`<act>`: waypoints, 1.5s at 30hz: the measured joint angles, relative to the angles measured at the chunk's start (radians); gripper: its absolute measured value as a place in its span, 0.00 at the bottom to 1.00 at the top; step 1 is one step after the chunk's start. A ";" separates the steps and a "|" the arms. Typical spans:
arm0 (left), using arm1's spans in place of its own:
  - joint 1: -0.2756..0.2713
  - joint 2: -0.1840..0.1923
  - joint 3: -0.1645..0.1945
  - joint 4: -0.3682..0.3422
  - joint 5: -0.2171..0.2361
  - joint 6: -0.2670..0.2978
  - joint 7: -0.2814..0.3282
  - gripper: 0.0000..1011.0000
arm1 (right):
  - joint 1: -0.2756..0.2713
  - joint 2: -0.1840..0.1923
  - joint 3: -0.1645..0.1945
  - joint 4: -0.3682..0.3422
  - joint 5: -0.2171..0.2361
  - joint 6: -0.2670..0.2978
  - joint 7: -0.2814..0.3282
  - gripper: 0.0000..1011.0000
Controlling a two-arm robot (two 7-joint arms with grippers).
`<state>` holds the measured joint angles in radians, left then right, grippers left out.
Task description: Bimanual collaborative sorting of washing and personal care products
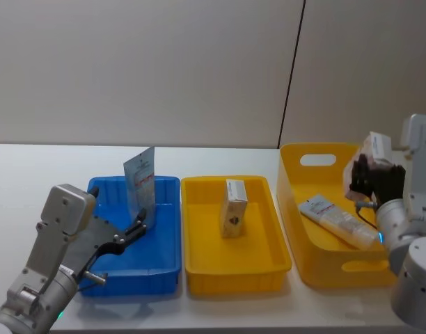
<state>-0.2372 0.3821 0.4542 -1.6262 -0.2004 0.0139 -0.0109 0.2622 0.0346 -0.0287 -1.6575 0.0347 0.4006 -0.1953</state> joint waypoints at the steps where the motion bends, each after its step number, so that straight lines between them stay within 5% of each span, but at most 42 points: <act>1: 0.000 0.000 0.000 0.000 0.000 0.000 0.000 0.99 | 0.000 0.012 -0.004 0.005 -0.013 0.013 0.000 0.37; 15: 0.000 0.000 0.000 0.000 0.000 0.000 0.000 0.99 | -0.002 0.094 -0.044 0.058 -0.109 0.090 0.010 0.37; 35: 0.000 0.000 0.000 0.000 0.000 0.000 0.000 0.99 | -0.001 0.130 -0.060 0.086 -0.153 0.119 0.019 0.96; 45: 0.000 0.000 0.000 0.000 0.000 0.000 0.000 0.99 | -0.015 0.113 -0.033 0.052 -0.113 0.057 0.049 0.99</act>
<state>-0.2372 0.3821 0.4542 -1.6262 -0.2004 0.0139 -0.0109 0.2476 0.1471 -0.0617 -1.6054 -0.0784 0.4571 -0.1459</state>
